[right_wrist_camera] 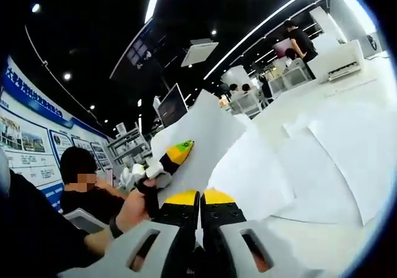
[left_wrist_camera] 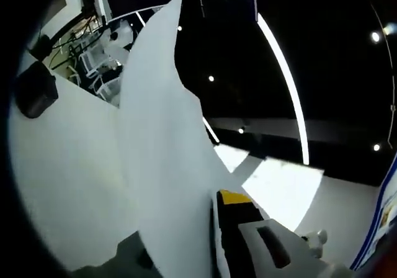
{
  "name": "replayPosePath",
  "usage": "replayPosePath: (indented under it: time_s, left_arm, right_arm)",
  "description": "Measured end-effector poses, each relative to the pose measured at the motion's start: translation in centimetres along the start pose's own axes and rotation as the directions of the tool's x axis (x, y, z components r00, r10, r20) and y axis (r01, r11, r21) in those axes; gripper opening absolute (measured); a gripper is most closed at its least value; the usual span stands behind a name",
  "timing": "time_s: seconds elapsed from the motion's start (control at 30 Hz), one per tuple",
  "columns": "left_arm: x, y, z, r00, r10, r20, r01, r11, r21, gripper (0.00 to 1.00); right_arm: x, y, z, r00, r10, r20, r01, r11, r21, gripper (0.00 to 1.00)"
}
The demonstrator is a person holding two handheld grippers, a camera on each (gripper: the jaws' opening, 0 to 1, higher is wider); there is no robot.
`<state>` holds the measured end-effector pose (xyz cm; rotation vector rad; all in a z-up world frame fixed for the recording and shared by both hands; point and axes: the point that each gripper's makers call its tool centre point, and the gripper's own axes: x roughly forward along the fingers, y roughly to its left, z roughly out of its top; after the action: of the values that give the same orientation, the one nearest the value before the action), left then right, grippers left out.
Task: Organize the stack of printing papers by aligning and flattening the scattered papers on the table
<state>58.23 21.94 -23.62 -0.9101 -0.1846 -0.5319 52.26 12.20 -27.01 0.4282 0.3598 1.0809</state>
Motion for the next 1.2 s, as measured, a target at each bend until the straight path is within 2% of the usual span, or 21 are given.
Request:
replayPosePath:
  time_s: [0.43,0.57,0.7,0.77,1.0,1.2]
  left_arm:
    - [-0.1,1.3,0.7,1.000,-0.001,0.016,0.001,1.000,0.017,0.06]
    - [-0.1,1.7,0.9,1.000,0.002,0.020,-0.002,1.000,0.011,0.06]
    - [-0.1,1.8,1.0,1.000,0.005,0.023,-0.005,1.000,0.007,0.06]
    - [-0.1,1.9,1.0,1.000,0.006,0.026,-0.006,1.000,0.005,0.06]
    - [-0.3,1.9,1.3,0.999,0.010,0.044,-0.010,1.000,-0.015,0.06]
    - [-0.3,1.8,1.2,0.999,0.009,0.042,-0.008,1.000,-0.011,0.06]
  right_arm:
    - [-0.1,-0.4,0.3,1.000,-0.019,0.009,0.019,1.000,-0.008,0.02]
    - [-0.3,-0.3,1.5,0.997,-0.017,0.075,0.016,1.000,0.015,0.13]
    - [-0.6,-0.3,2.1,0.995,-0.019,0.099,0.017,1.000,0.025,0.19]
    - [-0.7,-1.0,2.7,0.989,-0.062,0.132,0.061,0.998,0.006,0.28]
    - [-1.2,-1.5,3.2,0.983,-0.085,0.165,0.081,0.996,0.029,0.38]
    - [-1.6,-2.4,3.7,0.972,-0.130,0.196,0.125,0.991,0.036,0.49]
